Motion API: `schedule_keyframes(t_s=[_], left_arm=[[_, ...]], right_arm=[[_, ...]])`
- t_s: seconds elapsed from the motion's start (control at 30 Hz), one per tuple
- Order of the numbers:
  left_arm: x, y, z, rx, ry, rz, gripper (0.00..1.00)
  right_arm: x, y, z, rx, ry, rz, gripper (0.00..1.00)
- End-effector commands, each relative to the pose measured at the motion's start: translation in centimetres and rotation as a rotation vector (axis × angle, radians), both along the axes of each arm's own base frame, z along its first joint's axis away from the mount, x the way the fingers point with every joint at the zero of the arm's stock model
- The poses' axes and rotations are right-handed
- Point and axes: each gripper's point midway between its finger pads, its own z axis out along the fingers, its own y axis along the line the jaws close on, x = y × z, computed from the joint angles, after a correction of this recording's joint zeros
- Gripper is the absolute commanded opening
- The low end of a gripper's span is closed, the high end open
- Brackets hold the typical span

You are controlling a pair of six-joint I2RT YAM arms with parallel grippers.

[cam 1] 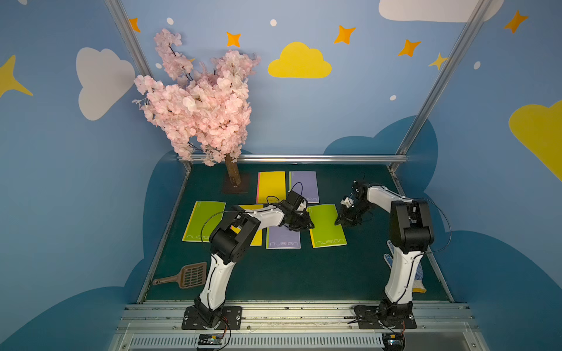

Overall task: Close the notebook
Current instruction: Adjust the notebook at the center of the board.

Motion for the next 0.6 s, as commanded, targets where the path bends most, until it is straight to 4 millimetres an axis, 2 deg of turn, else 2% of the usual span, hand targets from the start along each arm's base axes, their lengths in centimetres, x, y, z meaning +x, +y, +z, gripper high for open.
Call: schedule_keyframes(t_s=[0.0, 0.33, 0.57], left_arm=[[-1.7, 0.3, -0.9, 0.036, 0.045, -0.025, 0.31], [-0.9, 1.7, -0.8, 0.052, 0.044, -0.002, 0.31], [-0.7, 2.3, -0.7, 0.059, 0.041, 0.003, 0.31]], right_arm=[[-1.6, 2.7, -0.1, 0.062, 0.037, 0.036, 0.34], [-1.8, 3.7, -0.2, 0.067, 0.042, 0.053, 0.34], [-1.9, 3.8, 0.0, 0.066, 0.039, 0.056, 0.34]])
